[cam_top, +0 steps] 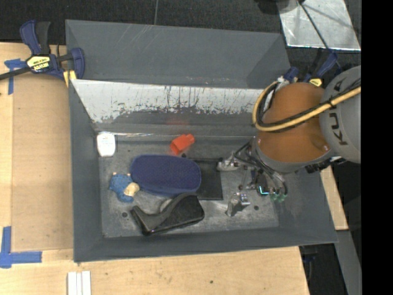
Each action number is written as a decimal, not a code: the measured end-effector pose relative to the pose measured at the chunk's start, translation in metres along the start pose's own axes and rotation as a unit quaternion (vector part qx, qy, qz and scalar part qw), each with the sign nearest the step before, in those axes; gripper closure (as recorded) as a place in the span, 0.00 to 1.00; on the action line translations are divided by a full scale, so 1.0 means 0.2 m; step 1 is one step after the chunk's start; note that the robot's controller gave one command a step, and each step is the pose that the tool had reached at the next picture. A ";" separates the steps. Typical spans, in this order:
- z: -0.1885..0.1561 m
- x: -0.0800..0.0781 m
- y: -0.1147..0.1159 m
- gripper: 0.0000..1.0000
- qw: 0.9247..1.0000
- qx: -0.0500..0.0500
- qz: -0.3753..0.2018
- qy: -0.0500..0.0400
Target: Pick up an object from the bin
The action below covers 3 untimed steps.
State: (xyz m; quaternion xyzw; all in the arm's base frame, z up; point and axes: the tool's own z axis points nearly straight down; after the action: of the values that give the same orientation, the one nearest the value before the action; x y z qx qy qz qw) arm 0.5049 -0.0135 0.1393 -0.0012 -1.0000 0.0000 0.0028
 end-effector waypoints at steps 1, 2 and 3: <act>0.32 0.09 0.39 0.00 0.996 0.004 -0.092 -0.007; 0.19 0.10 0.63 0.00 0.965 0.000 -0.262 -0.006; 0.20 0.06 0.65 0.00 0.996 0.001 -0.089 -0.001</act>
Offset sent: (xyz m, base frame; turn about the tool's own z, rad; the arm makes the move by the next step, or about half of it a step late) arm -0.0219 0.0821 -0.0693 -0.1839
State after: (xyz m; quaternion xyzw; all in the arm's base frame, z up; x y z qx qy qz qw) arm 0.4927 0.1173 0.0992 0.0878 -0.9961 0.0008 0.0019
